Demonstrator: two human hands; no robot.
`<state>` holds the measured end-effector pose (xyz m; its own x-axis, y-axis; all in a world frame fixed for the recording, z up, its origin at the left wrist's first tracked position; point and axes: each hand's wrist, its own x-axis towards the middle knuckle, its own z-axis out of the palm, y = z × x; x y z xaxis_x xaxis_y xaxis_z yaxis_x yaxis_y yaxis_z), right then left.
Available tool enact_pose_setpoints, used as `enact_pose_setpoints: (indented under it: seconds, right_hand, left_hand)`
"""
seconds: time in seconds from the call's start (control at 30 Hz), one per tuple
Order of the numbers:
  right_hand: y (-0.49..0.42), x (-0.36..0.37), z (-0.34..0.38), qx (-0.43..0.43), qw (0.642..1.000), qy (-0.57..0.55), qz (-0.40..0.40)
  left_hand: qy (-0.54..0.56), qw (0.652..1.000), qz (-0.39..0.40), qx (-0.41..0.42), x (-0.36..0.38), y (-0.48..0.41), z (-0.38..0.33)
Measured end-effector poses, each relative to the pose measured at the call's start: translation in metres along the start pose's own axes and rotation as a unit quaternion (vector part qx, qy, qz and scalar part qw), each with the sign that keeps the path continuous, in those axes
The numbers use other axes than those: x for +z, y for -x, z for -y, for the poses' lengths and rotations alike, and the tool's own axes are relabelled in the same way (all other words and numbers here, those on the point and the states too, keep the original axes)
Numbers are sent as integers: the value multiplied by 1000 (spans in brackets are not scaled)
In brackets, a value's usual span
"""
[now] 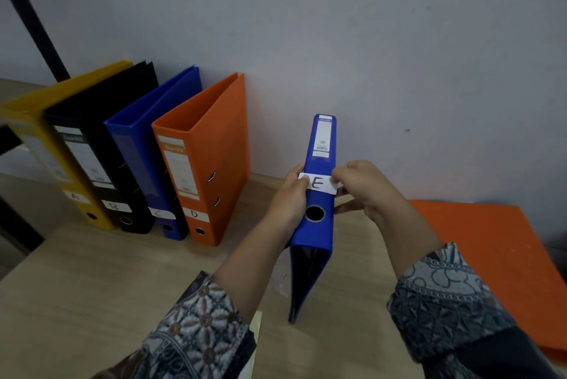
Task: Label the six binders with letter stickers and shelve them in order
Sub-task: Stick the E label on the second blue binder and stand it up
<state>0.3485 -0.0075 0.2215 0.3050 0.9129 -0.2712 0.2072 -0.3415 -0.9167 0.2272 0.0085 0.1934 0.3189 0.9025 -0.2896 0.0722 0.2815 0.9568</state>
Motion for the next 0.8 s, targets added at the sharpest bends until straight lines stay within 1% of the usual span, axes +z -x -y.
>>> enact_pose_setpoints:
  seconds: [0.2,0.37,0.47,0.57,0.67,0.8]
  right_hand:
    - [-3,-2,-4,1,1000,9,-3]
    - [-4,-2,-10,-16,1000,15,-16]
    - [-3,-1,-13,-41,998,-4,-41]
    - [-1,6,-19,-56,996,-36,-66]
    - [-4,18,-32,-69,989,-56,-122]
    - [-8,28,-42,-77,981,-60,-169]
  left_hand:
    - [-16,1000,1,-6,1,0,0]
    - [-44,999,-5,-6,2,-1,-1]
    - [-43,999,-4,-8,4,0,-1]
    - [-16,1000,-1,-26,5,-2,-2]
    - [22,998,3,-52,6,-6,-4]
    - [-17,999,0,-29,8,-6,-4]
